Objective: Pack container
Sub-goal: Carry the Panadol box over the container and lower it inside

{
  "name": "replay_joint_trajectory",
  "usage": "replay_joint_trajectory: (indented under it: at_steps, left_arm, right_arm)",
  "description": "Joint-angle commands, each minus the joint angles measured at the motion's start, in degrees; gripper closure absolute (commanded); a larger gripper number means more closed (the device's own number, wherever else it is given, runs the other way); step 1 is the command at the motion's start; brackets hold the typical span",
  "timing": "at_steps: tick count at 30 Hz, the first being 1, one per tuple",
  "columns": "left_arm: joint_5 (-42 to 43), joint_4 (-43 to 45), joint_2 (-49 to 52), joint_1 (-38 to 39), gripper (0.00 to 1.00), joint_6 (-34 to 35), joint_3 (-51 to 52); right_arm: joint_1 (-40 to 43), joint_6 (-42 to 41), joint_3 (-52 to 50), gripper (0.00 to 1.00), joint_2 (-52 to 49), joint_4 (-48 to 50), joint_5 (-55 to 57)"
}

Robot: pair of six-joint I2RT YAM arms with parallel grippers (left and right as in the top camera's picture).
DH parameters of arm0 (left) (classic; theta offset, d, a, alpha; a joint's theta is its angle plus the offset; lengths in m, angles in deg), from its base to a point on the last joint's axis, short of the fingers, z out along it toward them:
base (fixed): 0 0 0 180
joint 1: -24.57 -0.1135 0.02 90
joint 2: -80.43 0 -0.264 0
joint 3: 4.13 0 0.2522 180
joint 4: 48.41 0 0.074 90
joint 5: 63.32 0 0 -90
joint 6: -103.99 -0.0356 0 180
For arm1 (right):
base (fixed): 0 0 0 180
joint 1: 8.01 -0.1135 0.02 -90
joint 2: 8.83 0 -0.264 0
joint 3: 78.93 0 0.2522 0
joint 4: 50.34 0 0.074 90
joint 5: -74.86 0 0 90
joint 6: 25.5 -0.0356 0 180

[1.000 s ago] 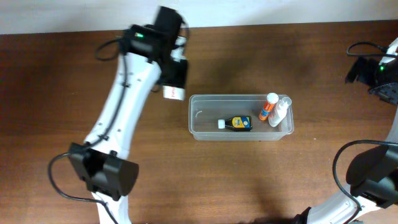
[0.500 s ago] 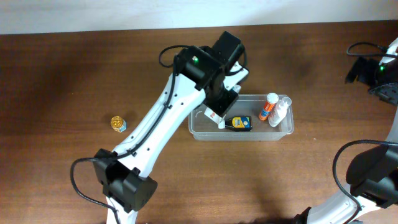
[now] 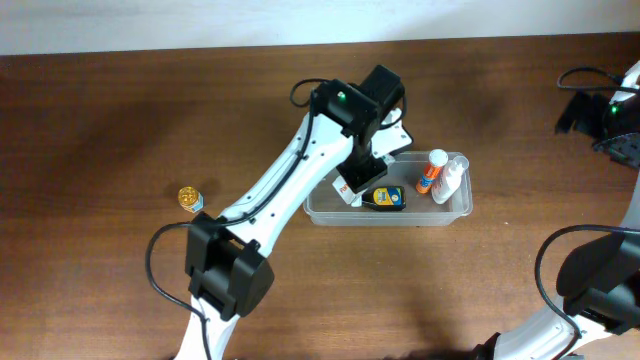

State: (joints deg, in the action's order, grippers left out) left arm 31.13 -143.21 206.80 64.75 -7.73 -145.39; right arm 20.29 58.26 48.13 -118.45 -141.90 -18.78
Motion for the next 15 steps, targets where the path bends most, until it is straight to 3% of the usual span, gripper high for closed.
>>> replay_joint_trajectory:
  at_steps: [1,15]
  left_arm:
    - [0.3,0.2,0.0,1.0,0.46,-4.3,-0.9]
    - [0.3,-0.3,0.1,1.7,0.46,-14.0,-0.9]
  right_arm:
    - [-0.2,-0.3,-0.3,0.02,0.2,0.0,0.7]
    - [-0.2,-0.3,-0.3,0.02,0.2,0.0,0.7]
